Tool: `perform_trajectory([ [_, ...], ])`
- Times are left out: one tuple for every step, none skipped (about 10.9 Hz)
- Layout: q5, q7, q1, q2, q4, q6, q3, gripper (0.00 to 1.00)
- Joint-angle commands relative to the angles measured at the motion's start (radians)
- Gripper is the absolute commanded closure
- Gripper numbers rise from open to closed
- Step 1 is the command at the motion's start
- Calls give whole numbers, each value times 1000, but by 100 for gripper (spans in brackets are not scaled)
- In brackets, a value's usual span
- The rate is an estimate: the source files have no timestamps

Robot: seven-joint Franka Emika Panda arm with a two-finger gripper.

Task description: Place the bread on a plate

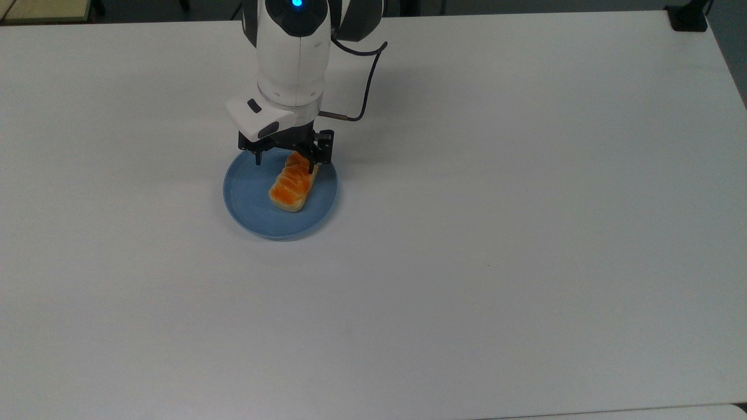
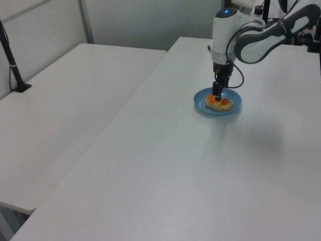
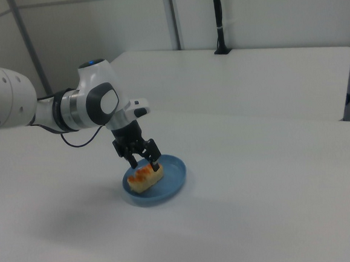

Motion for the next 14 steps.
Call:
perform_trajectory([
  [11,19,-22,-101,36,-100,0,2],
  [74,16,-22,-109,106,-187,-2,2],
  [138,-4,-22,-117,186,-273,-17,2],
  [180,-38,-17,-131,244,-335,-40,0],
  [217,-62,-10,-150,295,-381,-65,0],
  [258,-75,10,-170,339,-424,-103,0],
  [278,-88,71,-193,375,-470,-164,0],
  [278,-99,158,-219,386,-485,-248,0],
  [280,-104,249,-232,389,-487,-336,0],
  [287,-104,333,-247,389,-486,-417,0],
  [298,-102,392,-249,389,-486,-466,0],
  [298,-104,400,-246,389,-481,-468,0],
  [298,-108,396,-244,387,-484,-461,0],
  [300,-165,391,-243,387,-492,-455,0],
])
